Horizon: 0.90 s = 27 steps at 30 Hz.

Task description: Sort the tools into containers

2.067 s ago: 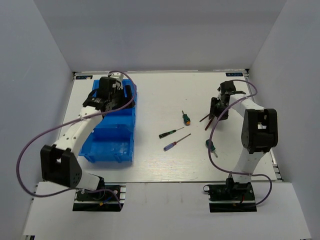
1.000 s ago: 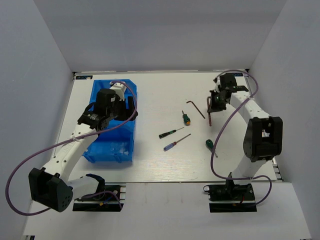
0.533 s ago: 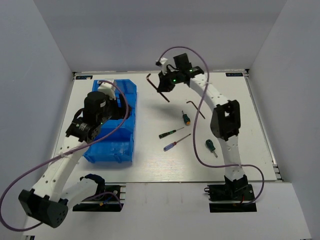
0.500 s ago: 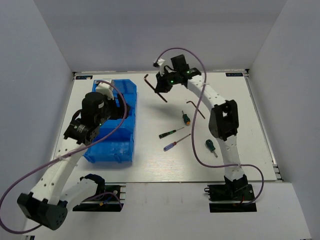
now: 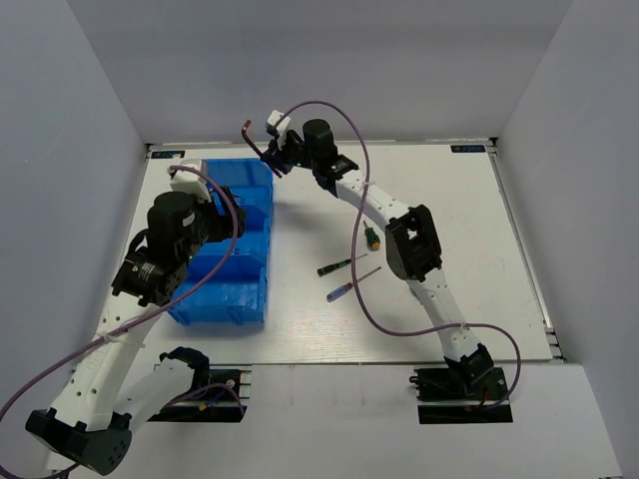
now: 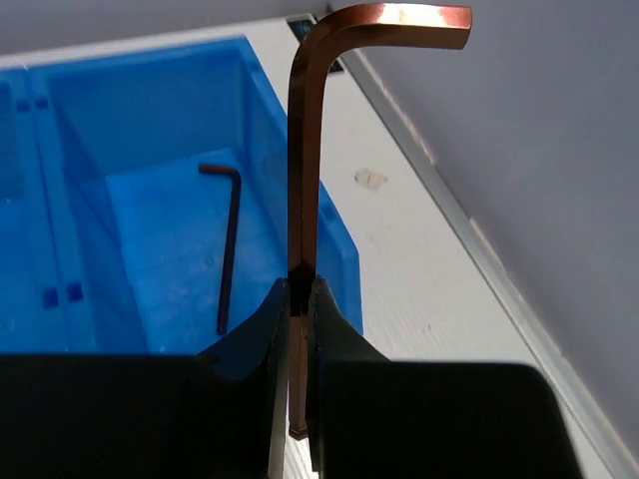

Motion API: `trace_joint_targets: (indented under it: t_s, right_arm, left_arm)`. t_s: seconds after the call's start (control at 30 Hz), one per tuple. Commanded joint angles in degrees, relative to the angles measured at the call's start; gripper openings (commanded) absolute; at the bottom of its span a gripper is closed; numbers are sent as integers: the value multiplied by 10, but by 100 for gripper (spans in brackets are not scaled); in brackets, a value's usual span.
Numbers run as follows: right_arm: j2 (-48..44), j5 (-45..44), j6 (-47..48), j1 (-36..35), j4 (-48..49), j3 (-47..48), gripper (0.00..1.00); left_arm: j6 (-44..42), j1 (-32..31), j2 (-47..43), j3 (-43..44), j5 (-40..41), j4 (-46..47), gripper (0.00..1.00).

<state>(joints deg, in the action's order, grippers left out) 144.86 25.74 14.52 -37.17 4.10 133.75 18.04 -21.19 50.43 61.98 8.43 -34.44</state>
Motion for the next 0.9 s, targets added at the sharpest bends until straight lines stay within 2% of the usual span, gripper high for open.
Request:
trace_joint_targets:
  t_s: [0.0,0.13,0.23,0.43,0.47,0.5,0.53,0.6,0.67,0.77,0.83,0.87]
  right_arm:
    - [-5,-8,-16,-26,154,-4,0]
    - [55,-28,0,-48,235,26,0]
    - [73,-24,1,-55,239,41,0]
    - [81,-25,18,-56,242,-6,1]
    - [81,-27,25,-55,242,-8,13]
    - [80,-26,25,-53,241,-7,38]
    - [77,-24,26,-53,241,-9,47]
    - [58,-24,24,-51,242,-22,58]
    - [36,-17,18,-49,250,-44,64]
    - [-5,-20,6,-44,259,-77,64]
    - [-46,-34,-9,-42,264,-94,52]
    - [-61,-40,-19,-41,263,-126,41]
  left_arm:
    - [2,1,-6,12,2,-14,83]
    - [8,1,-6,12,-4,-39,83]
    - [8,1,-6,23,-4,-49,83]
    - [8,1,-6,23,-4,-62,83]
    - [8,1,-1,23,-4,-62,83]
    - [8,1,-1,23,-4,-56,83]
    - [8,1,-1,23,-4,-56,83]
    - [8,1,-1,16,-4,-44,83]
    - [8,1,-1,10,-9,-38,83]
    - [8,1,4,10,-17,-20,83]
    - [8,1,5,4,-17,-8,83]
    - [8,1,11,4,-22,0,83]
